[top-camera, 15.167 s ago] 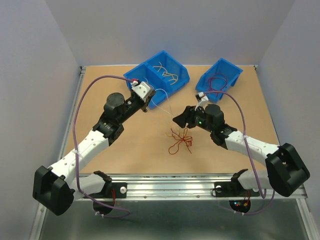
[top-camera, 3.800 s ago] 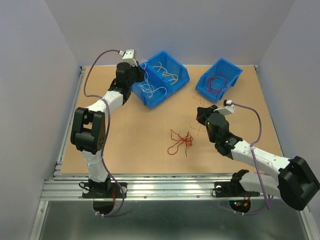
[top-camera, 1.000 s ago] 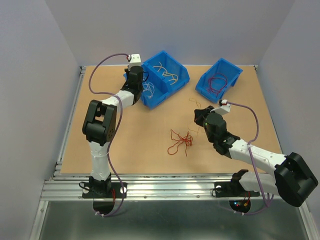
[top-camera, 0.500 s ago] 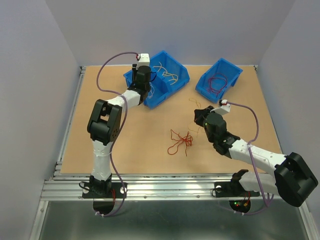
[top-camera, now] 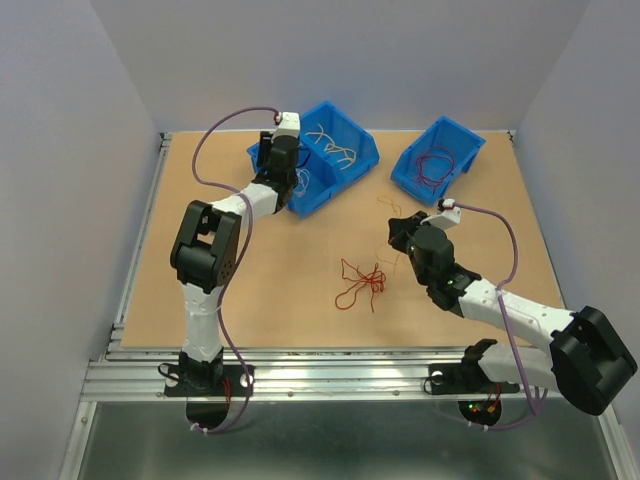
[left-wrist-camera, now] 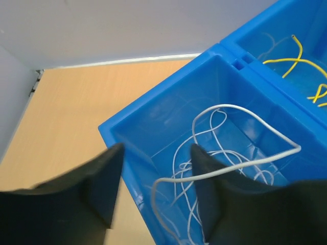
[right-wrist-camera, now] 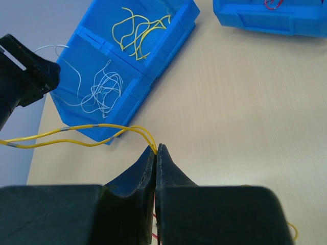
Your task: Untangle the cables
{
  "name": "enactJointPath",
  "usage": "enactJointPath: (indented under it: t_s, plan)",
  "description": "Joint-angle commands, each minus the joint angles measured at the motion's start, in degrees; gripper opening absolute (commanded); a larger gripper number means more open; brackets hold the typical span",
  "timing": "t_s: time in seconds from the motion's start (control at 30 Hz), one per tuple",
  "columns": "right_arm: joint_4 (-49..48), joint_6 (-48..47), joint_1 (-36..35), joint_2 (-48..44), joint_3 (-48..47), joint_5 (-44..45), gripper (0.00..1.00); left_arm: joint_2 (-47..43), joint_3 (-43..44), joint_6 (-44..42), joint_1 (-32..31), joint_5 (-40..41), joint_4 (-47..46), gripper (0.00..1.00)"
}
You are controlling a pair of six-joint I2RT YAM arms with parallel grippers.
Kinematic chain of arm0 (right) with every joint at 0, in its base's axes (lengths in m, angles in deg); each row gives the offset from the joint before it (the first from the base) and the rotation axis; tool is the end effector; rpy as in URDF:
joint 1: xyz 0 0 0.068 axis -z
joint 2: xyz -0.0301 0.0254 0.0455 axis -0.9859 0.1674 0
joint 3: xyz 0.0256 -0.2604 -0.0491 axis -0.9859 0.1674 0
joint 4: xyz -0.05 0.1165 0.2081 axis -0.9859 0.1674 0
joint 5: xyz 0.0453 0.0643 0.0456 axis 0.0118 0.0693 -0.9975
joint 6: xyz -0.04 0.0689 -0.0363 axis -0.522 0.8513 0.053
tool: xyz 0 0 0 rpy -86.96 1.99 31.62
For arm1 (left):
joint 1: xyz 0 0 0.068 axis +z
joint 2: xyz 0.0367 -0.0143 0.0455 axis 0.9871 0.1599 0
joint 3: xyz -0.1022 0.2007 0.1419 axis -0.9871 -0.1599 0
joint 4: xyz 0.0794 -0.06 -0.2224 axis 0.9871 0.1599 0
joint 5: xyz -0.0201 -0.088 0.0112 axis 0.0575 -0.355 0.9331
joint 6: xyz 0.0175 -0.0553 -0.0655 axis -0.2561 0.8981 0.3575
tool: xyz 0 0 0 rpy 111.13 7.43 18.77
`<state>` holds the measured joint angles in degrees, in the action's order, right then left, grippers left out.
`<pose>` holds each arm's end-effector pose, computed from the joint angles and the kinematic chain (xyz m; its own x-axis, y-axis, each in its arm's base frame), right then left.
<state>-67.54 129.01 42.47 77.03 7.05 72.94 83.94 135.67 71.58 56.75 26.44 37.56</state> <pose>0.2383 0.1335 0.2337 -0.2031 0.5849 -0.7853 0.0347 0.8058 0.5912 0.4699 -0.1638 0.2438 -0.1292 0.1868 -0.9739 -0.1302 0.9704 0.2034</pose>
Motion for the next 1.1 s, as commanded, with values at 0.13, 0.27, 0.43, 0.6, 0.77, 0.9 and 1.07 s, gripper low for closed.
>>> enactJointPath:
  t_s: [0.13,0.27,0.43,0.6,0.77,0.9,1.07]
  plan:
    - [-1.59,-1.74,0.18,-0.63,-2.21,-1.27,0.00,-4.66,0.60,-8.64,-2.49,2.98,-1.22,0.84]
    - [-1.58,-1.82,0.18,-0.80,-2.13,-1.27,0.00,-6.94,-0.98,-10.04,-2.67,0.00,-0.86,0.84]
    - [-1.50,-2.00,0.18,-1.15,-2.04,-1.53,0.01,-9.49,-0.90,-16.63,-2.75,-8.62,6.50,0.83]
    - [-1.50,-2.09,0.18,-1.33,-2.04,-1.53,0.01,-7.22,8.21,-15.24,-2.67,-13.79,24.38,0.83]
    - [-1.32,-2.17,0.18,-1.77,-1.77,-1.36,0.01,-2.73,16.68,-12.95,-2.58,-20.05,40.52,0.82]
    - [-1.32,-2.17,0.10,-2.12,-1.69,-1.45,0.01,-4.31,13.63,-14.52,-2.05,-18.65,42.56,0.81]
    - [-1.41,-2.09,0.18,-1.60,-1.86,-1.80,0.01,-6.77,9.66,-14.71,-1.00,-18.82,41.24,0.81]
